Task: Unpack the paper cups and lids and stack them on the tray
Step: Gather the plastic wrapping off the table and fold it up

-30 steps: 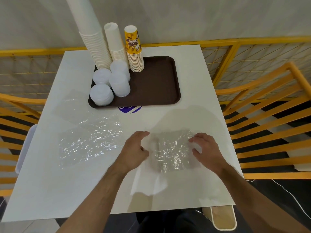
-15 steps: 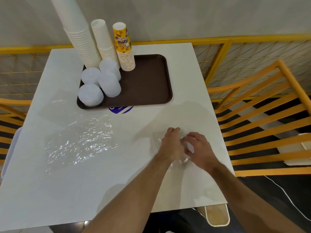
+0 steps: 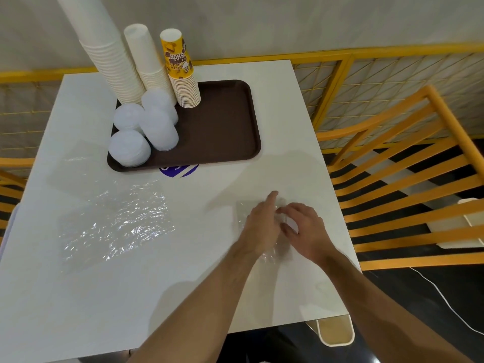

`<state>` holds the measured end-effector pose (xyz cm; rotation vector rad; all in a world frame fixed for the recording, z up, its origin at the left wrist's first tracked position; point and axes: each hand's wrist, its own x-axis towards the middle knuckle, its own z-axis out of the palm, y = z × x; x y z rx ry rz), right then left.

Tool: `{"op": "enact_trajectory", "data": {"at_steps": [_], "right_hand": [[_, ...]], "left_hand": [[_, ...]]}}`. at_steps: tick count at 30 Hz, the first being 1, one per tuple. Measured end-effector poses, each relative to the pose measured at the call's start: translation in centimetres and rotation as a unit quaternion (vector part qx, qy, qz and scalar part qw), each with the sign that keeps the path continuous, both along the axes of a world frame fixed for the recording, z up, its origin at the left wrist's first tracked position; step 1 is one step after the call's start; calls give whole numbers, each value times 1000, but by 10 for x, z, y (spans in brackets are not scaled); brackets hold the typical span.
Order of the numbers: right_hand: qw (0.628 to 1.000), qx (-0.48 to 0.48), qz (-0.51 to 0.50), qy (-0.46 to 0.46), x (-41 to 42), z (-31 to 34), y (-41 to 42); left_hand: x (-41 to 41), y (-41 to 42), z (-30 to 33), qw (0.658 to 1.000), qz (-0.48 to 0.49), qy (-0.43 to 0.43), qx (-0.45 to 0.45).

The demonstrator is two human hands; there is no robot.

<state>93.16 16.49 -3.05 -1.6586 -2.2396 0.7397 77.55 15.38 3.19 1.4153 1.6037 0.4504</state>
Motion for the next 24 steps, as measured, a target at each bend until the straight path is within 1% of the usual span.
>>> {"op": "enact_trajectory", "data": {"at_steps": [1, 3, 4, 5, 6, 8, 9, 12, 18, 21, 24], "right_hand": [[1000, -1, 1, -5, 0, 1, 0], [1000, -5, -18, 19, 1, 4, -1], [998, -12, -39, 39, 1, 6, -2], [996, -26, -63, 55, 1, 9, -2], [994, -44, -82, 62, 0, 13, -3], [991, -78, -95, 56, -5, 15, -4], [990, -88, -96, 53, -7, 15, -4], [989, -91, -103, 54, -15, 15, 0], [984, -62, -153, 63, -16, 17, 5], [982, -85, -154, 68, -15, 19, 4], [983, -92, -151, 50, -13, 15, 5]], "left_hand": [[-6, 0, 3, 999, 30, 1, 22], [-27, -1, 6, 991, 117, 36, 60], [-40, -3, 5, 985, 152, 61, 57], [-54, -7, 2, 981, 173, 84, 30], [-65, -11, -1, 979, 178, 98, -19], [-75, -22, -7, 977, 149, 104, -110], [-74, -26, -11, 977, 133, 108, -128], [-62, -33, -18, 976, 110, 143, -123], [-53, -31, -18, 969, 115, 187, -114], [-53, -32, -19, 970, 107, 187, -109], [-56, -34, -20, 978, 113, 147, -99]]}}
